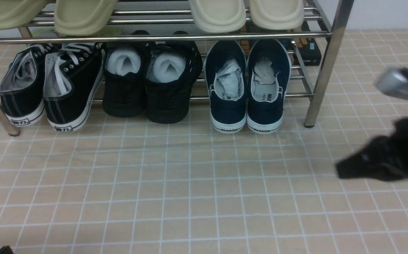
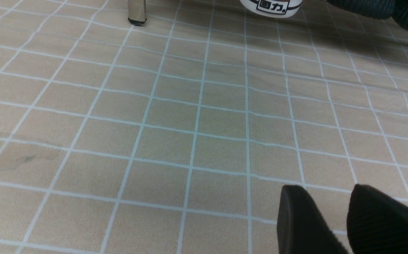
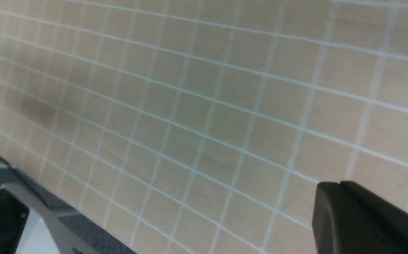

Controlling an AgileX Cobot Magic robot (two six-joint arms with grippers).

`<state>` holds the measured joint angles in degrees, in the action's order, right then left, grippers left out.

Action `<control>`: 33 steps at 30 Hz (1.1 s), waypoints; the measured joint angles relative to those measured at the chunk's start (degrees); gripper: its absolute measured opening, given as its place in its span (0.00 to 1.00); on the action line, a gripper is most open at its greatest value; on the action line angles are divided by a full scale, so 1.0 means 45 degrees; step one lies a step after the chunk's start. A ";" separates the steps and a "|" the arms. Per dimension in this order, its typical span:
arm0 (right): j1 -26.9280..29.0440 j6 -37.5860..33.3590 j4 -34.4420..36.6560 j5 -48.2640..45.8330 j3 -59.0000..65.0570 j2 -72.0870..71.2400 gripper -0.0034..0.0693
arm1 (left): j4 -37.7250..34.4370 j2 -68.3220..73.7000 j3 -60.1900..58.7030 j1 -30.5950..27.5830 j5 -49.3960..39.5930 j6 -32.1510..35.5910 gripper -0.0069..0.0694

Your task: Take the shoes off the shelf from the light coffee tablecloth by hand.

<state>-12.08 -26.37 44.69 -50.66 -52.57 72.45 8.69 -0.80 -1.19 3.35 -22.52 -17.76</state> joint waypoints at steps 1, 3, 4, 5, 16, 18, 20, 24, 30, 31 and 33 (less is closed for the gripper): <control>-0.0256 -0.0003 0.0000 0.0002 -0.0316 0.0248 0.05 | 0.0000 0.0000 0.0000 0.0000 0.0000 0.0000 0.41; -0.1256 0.0211 -0.0398 -0.0118 -0.1776 0.1359 0.05 | 0.0000 0.0000 0.0000 0.0000 0.0000 0.0000 0.41; -0.1540 0.0422 -0.0562 -0.0181 -0.2246 0.1791 0.05 | 0.0000 0.0000 0.0000 0.0000 0.0000 0.0000 0.41; -0.1872 0.0756 -0.0982 -0.0261 -0.2969 0.2229 0.05 | 0.0000 0.0000 0.0000 0.0000 0.0000 0.0000 0.41; -0.4738 0.5589 -0.6932 -0.2245 -0.9623 0.6708 0.05 | 0.0000 0.0000 0.0000 0.0000 0.0000 0.0000 0.41; -0.4957 0.6232 -0.7824 -0.2285 -1.0462 0.7275 0.06 | 0.0000 0.0000 0.0000 0.0000 0.0000 0.0000 0.41; -0.5135 0.6922 -0.8592 -0.2266 -1.1374 0.7917 0.07 | 0.0000 0.0000 0.0000 0.0000 0.0000 0.0000 0.41; -0.5233 0.7800 -0.9340 -0.1873 -1.2566 0.8972 0.12 | 0.0000 0.0000 0.0000 0.0000 0.0000 0.0000 0.41; -0.5236 0.8064 -0.9856 0.0014 -1.3170 1.0207 0.30 | 0.0000 0.0000 0.0000 0.0000 0.0000 0.0000 0.41; -0.5236 0.8079 -0.9932 0.0395 -1.3170 1.0328 0.35 | 0.0000 0.0000 0.0000 0.0000 0.0000 0.0000 0.41; -0.5236 0.8091 -1.0046 0.0820 -1.3181 1.0487 0.41 | 0.0000 0.0000 0.0000 0.0000 0.0000 0.0000 0.41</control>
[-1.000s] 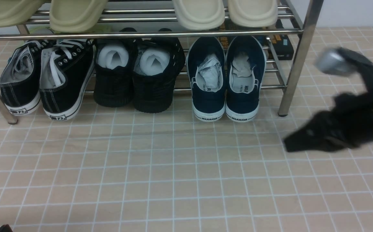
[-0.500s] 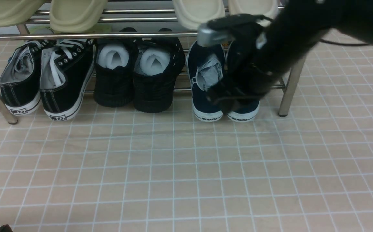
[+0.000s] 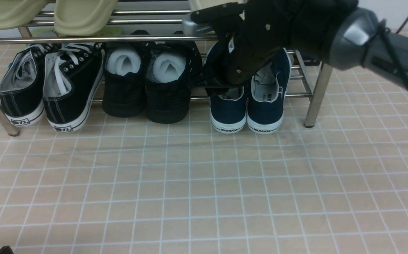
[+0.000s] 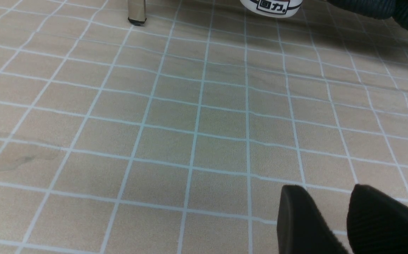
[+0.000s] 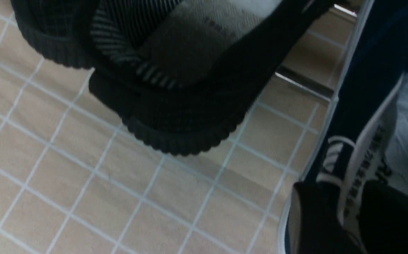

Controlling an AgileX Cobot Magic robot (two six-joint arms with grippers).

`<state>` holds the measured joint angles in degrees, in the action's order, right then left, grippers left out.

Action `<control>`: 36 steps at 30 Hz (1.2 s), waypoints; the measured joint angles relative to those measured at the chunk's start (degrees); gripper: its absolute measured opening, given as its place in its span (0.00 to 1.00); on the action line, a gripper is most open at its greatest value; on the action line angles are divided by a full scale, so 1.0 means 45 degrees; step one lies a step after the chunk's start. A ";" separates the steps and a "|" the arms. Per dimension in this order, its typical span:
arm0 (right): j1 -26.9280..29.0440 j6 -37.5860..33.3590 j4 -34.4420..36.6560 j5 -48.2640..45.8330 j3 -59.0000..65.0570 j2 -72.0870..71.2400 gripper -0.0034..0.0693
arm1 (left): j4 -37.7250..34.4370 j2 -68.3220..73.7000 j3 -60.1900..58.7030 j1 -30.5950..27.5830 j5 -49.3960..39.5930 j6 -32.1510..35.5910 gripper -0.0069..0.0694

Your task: Take the shoes off the shelf from the light coffee tablecloth by hand.

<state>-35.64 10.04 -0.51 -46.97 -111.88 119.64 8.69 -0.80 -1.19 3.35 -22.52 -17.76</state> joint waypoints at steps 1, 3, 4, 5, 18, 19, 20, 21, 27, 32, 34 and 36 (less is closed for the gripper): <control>0.0000 -0.0002 -0.0095 0.0172 0.0000 0.0042 0.44 | 0.0000 0.0000 0.0000 0.0000 0.0000 0.0000 0.41; 0.0000 -0.0002 -0.0251 0.0461 -0.0004 0.0137 0.49 | 0.0000 0.0000 0.0000 0.0000 0.0000 0.0000 0.41; 0.0000 -0.0002 -0.0313 0.0526 -0.0017 0.0158 0.51 | 0.0000 0.0000 0.0000 0.0000 0.0000 0.0000 0.41; 0.0000 0.0014 -0.0387 0.0649 -0.0019 0.0222 0.53 | 0.0000 0.0000 0.0000 0.0000 0.0000 0.0000 0.41; 0.0000 0.0282 -0.0755 0.0975 -0.0068 0.1124 0.51 | 0.0000 0.0000 0.0000 0.0000 0.0000 0.0000 0.41; 0.0000 0.0282 -0.0755 0.0975 -0.0068 0.1176 0.48 | 0.0000 0.0000 0.0000 0.0000 0.0000 0.0000 0.41; 0.0012 0.0282 -0.0755 0.0989 -0.0068 0.1207 0.44 | 0.0000 0.0000 0.0000 0.0000 0.0000 0.0000 0.41; 0.0012 0.0282 -0.0769 0.0989 -0.0068 0.1223 0.38 | 0.0000 0.0000 0.0000 0.0000 0.0000 0.0000 0.41; 0.0025 0.0368 -0.0722 0.0902 -0.0068 0.1147 0.09 | 0.0000 0.0000 0.0000 0.0000 0.0000 0.0000 0.41; 0.0038 0.0376 -0.0701 0.0492 -0.0068 0.0658 0.10 | 0.0004 0.0000 0.0000 0.0000 0.0000 0.0000 0.41; 0.0038 0.0376 -0.0614 0.0068 -0.0092 0.0301 0.10 | 0.0004 0.0000 0.0000 0.0000 0.0000 0.0000 0.41; 0.0038 0.0376 -0.0598 -0.0148 -0.0134 0.0004 0.10 | 0.0004 0.0000 0.0000 0.0000 0.0000 0.0000 0.41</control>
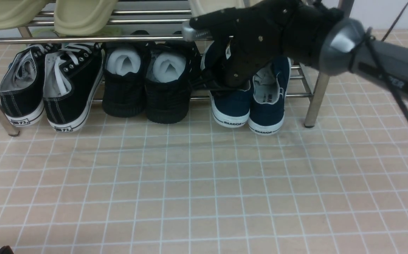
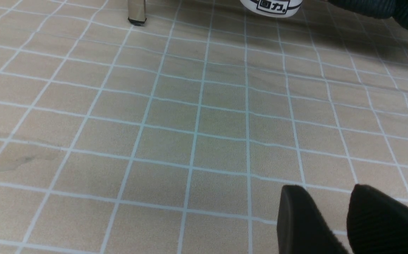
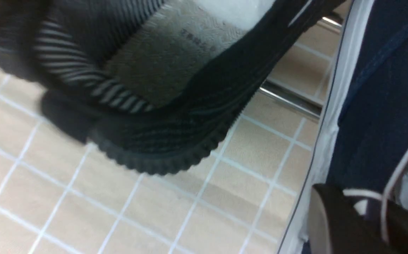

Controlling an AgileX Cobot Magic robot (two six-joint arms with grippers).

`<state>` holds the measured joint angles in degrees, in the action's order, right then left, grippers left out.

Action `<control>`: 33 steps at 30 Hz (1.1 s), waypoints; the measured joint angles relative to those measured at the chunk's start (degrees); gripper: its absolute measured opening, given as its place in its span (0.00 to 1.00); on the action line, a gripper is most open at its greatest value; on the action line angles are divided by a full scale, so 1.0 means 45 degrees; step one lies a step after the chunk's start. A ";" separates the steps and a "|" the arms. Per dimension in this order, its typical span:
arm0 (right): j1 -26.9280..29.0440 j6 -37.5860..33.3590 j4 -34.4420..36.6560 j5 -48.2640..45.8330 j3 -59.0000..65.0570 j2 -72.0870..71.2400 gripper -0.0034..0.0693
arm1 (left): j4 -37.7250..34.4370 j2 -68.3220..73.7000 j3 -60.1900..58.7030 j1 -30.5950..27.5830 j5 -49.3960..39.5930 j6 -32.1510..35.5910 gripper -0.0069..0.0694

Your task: Take the shoes off the shelf from the light coffee tablecloth by hand.

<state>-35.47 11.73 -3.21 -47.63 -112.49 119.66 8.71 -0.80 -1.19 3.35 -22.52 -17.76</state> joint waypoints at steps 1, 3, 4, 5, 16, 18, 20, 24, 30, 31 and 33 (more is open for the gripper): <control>0.0000 0.0000 0.0000 -0.0123 -0.0011 -0.0164 0.10 | 0.0000 0.0000 0.0000 0.0000 0.0000 0.0000 0.41; 0.0000 0.0000 0.0000 -0.0391 -0.0011 -0.0507 0.10 | 0.0000 0.0000 0.0000 0.0000 0.0000 0.0000 0.41; -0.0012 0.0000 0.0067 -0.0550 -0.0011 -0.0596 0.10 | 0.0000 0.0000 0.0000 0.0000 0.0000 0.0000 0.41; -0.0026 0.0000 0.0116 -0.0710 -0.0011 -0.0706 0.10 | 0.0000 0.0000 0.0000 0.0000 0.0000 0.0000 0.41; -0.1253 -0.1293 0.0959 -0.3616 -0.0011 -0.2893 0.10 | 0.0000 0.0000 0.0000 0.0000 0.0000 0.0000 0.41; -0.1577 -0.1365 0.1026 -0.4208 -0.0024 -0.3324 0.10 | 0.0000 0.0000 0.0000 0.0000 0.0000 0.0000 0.41; -0.1907 -0.1433 0.1123 -0.4813 -0.0024 -0.3749 0.10 | 0.0000 0.0000 0.0000 0.0000 0.0000 0.0000 0.41; -0.2428 -0.1540 0.0896 -0.5560 -0.0064 -0.4406 0.10 | 0.0000 0.0000 0.0000 0.0000 0.0000 0.0000 0.41; -0.3054 -0.1553 0.0457 -0.5547 -0.0002 -0.5001 0.10 | 0.0000 0.0000 0.0000 0.0000 0.0000 0.0000 0.41; -0.3141 -0.1553 0.0465 -0.5547 0.0147 -0.5071 0.10 | 0.0000 0.0000 0.0000 0.0000 0.0000 0.0000 0.41; -0.3366 -0.1553 0.0466 -0.5547 0.0598 -0.5276 0.10 | 0.0000 0.0000 0.0000 0.0000 0.0000 0.0000 0.41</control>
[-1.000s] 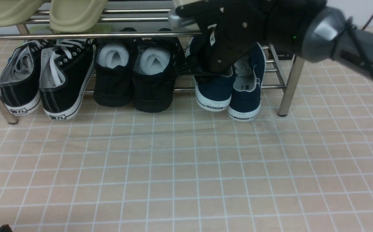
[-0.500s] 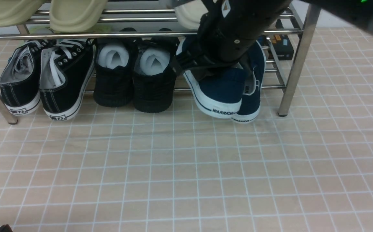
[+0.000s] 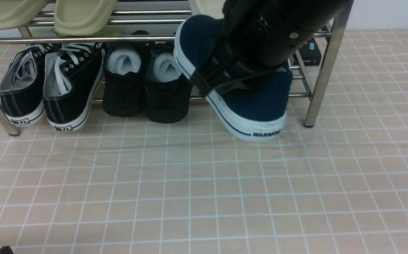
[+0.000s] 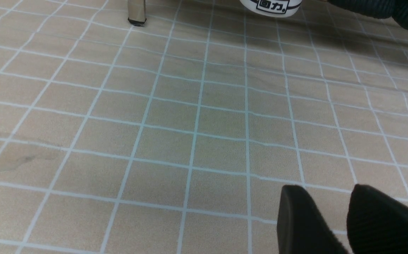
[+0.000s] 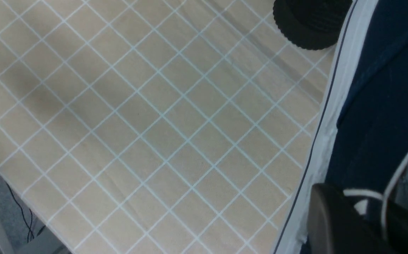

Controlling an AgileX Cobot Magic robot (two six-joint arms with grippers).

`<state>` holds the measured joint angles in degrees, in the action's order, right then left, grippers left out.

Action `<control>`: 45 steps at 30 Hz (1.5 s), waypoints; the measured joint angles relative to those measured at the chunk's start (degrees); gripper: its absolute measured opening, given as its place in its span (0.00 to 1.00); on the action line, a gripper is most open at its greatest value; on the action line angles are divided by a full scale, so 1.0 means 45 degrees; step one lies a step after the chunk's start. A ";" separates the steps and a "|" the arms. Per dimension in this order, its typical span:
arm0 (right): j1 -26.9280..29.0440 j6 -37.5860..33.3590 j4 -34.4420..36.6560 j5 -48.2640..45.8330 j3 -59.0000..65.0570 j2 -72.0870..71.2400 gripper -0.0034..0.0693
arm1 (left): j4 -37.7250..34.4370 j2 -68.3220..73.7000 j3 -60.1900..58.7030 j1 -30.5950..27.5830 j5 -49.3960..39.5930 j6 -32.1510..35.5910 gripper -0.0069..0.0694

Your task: Take the shoes off the shelf from the light coffee tablecloth by hand.

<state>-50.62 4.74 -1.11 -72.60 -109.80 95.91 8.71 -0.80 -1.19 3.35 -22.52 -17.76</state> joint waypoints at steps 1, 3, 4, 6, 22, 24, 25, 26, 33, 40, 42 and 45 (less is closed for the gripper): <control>-0.0122 0.0000 0.0000 0.0000 0.0366 -0.0162 0.10 | 0.0000 0.0000 0.0000 0.0000 0.0000 0.0000 0.41; -0.0375 0.0013 0.0034 0.0000 0.0958 -0.0448 0.10 | 0.0000 0.0000 0.0000 0.0000 0.0000 0.0000 0.41; -0.0584 0.0108 0.0068 0.0000 0.1522 -0.0733 0.10 | 0.0000 0.0000 0.0000 0.0000 0.0000 0.0000 0.41; -0.0816 0.0222 0.0093 0.0000 0.2091 -0.1019 0.10 | 0.0000 0.0000 0.0000 0.0000 0.0000 0.0000 0.41; -0.2059 0.4368 -0.0312 0.2417 0.7113 -0.1604 0.10 | 0.0000 0.0000 0.0000 0.0000 0.0000 0.0000 0.41; -0.2046 0.5262 -0.0853 0.3383 0.7444 -0.1518 0.10 | 0.0000 0.0000 0.0000 0.0000 0.0000 0.0000 0.41; -0.2019 0.5599 -0.1138 0.3666 0.7514 -0.1423 0.10 | 0.0000 0.0000 0.0000 0.0000 0.0000 0.0000 0.41; -0.2001 0.5811 -0.1402 0.3822 0.7562 -0.1317 0.10 | 0.0000 0.0000 0.0000 0.0000 0.0000 0.0000 0.41; -0.1672 0.7940 -0.2724 0.4702 0.7584 -0.0016 0.10 | 0.0000 0.0000 0.0000 0.0000 0.0000 0.0000 0.41; -0.1270 0.8913 -0.3159 0.5794 0.7584 0.1191 0.10 | 0.0000 0.0000 0.0000 0.0000 0.0000 0.0000 0.41; -0.1244 0.9086 -0.3187 0.5921 0.7584 0.1356 0.10 | 0.0000 0.0000 0.0000 0.0000 0.0000 0.0000 0.41; -0.1244 0.9127 -0.3242 0.5998 0.7584 0.1463 0.11 | 0.0000 0.0000 0.0000 0.0000 0.0000 0.0000 0.41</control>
<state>-56.22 45.82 -15.70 -45.60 -75.67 102.49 8.71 -0.80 -1.19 3.35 -22.52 -17.76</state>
